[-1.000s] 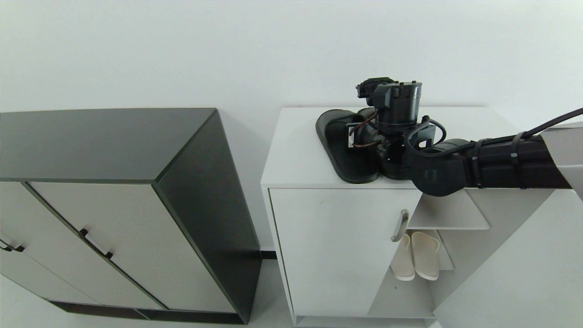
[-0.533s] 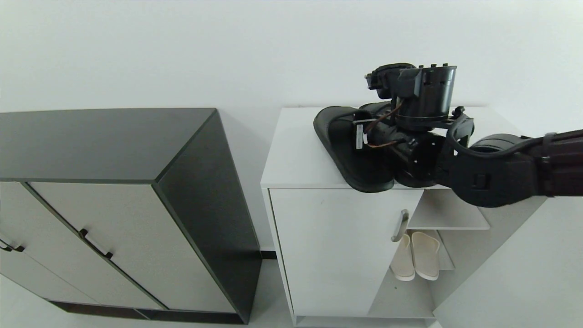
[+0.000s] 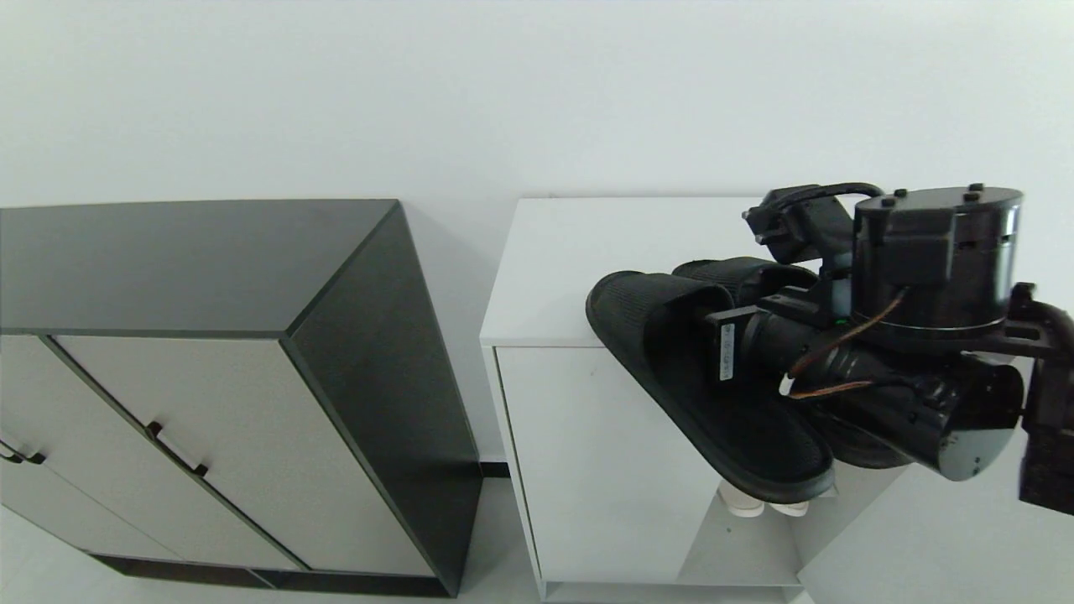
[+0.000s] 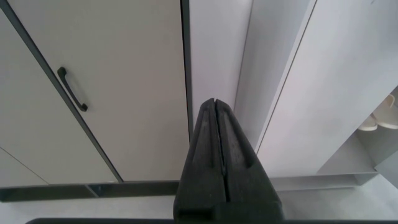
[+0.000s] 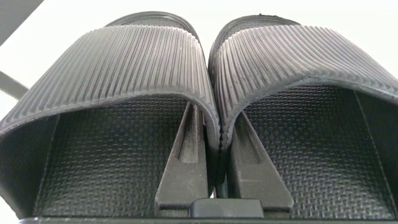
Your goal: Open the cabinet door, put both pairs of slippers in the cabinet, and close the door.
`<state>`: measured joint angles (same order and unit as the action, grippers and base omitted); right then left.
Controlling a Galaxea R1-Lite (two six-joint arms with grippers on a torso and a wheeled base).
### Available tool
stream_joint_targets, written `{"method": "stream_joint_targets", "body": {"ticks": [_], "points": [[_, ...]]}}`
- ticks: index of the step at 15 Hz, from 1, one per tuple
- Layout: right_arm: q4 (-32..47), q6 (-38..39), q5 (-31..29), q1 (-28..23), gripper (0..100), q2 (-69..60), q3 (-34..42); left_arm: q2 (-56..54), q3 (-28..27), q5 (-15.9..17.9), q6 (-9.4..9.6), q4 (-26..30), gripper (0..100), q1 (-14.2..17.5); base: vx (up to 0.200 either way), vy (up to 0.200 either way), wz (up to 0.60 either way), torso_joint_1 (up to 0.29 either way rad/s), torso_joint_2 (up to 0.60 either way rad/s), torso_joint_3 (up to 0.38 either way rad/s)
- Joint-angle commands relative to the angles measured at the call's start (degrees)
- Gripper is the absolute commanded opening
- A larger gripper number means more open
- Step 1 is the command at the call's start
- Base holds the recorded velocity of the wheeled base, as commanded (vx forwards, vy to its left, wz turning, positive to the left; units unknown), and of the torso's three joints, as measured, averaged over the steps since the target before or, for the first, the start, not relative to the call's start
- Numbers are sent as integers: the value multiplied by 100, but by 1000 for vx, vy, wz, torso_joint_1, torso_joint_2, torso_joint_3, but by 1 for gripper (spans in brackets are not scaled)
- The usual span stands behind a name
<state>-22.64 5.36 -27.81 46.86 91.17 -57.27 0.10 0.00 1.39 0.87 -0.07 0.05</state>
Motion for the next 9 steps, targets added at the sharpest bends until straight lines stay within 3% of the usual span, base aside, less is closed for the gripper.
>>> {"method": "stream_joint_targets", "body": {"ticks": [1,9], "points": [[-4,17,3,69,0,-328,172,-1,0,2,1,-1,0,4,0,0,0,0,0,0],[-65,17,-5,95,0,-284,313,8,0,2,1,-1,0,4,0,0,0,0,0,0]]}}
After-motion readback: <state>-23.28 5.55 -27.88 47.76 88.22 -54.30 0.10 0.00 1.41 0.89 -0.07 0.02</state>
